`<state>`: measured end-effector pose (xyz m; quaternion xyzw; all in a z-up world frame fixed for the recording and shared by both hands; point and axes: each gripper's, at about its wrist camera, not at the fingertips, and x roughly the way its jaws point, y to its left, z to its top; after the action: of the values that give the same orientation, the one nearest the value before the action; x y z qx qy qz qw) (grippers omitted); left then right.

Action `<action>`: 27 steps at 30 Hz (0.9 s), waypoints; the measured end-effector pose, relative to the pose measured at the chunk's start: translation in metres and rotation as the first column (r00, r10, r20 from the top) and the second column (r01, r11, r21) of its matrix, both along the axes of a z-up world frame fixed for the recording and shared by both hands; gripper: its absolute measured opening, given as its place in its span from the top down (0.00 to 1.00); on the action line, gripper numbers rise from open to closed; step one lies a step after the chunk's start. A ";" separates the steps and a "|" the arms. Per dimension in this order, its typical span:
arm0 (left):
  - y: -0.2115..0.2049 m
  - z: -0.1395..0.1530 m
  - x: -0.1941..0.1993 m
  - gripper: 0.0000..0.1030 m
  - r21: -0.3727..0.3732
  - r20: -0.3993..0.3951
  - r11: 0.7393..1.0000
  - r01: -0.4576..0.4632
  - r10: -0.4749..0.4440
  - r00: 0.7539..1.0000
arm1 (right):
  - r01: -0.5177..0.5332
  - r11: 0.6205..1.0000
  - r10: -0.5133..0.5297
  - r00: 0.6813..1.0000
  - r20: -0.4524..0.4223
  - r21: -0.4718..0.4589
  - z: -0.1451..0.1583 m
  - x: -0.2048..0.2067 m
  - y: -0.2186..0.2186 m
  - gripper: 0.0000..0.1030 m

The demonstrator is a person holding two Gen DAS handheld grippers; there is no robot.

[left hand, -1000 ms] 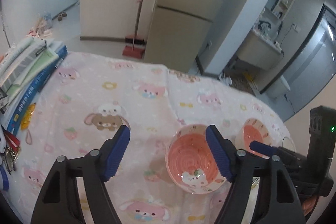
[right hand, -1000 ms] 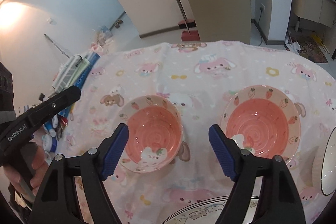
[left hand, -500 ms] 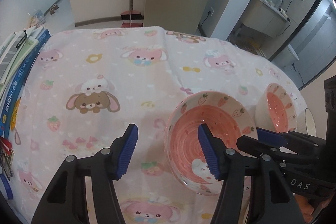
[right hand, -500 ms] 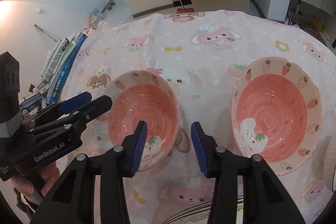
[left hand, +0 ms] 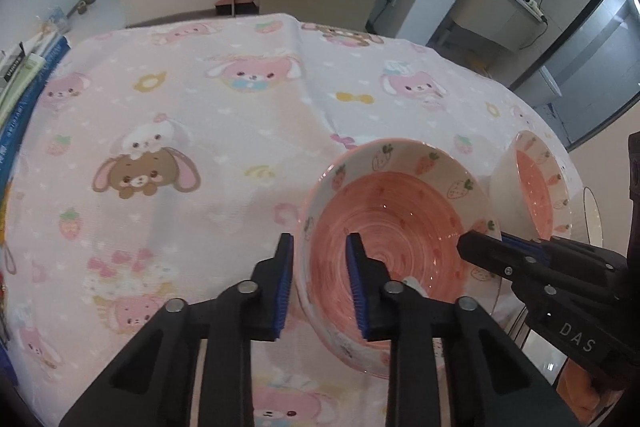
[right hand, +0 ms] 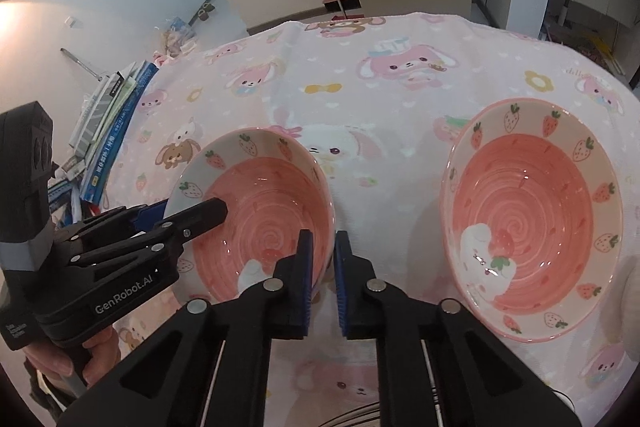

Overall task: Organize plates and bowls
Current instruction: 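Close both grippers on the rim of the pink bowl, then lift the pink bowl with both grippers over the other pink bowl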

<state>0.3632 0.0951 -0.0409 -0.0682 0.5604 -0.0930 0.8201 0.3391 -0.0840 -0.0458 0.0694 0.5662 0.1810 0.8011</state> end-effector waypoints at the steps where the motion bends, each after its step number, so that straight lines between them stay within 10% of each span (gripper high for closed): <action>1: 0.000 -0.003 0.001 0.79 0.004 -0.010 1.000 -0.002 0.002 1.000 | -0.002 1.000 0.002 1.000 0.004 -0.006 0.000 0.000 0.001 0.91; 27: -0.001 0.043 -0.021 0.91 0.036 0.112 0.999 -0.036 0.032 0.993 | -0.005 0.999 0.008 0.996 0.089 -0.038 0.027 -0.015 -0.003 0.93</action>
<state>0.3419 0.0942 0.0025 -0.0569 0.5144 -0.0718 0.8526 0.3238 -0.0868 -0.0185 0.0446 0.5336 0.1759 0.8260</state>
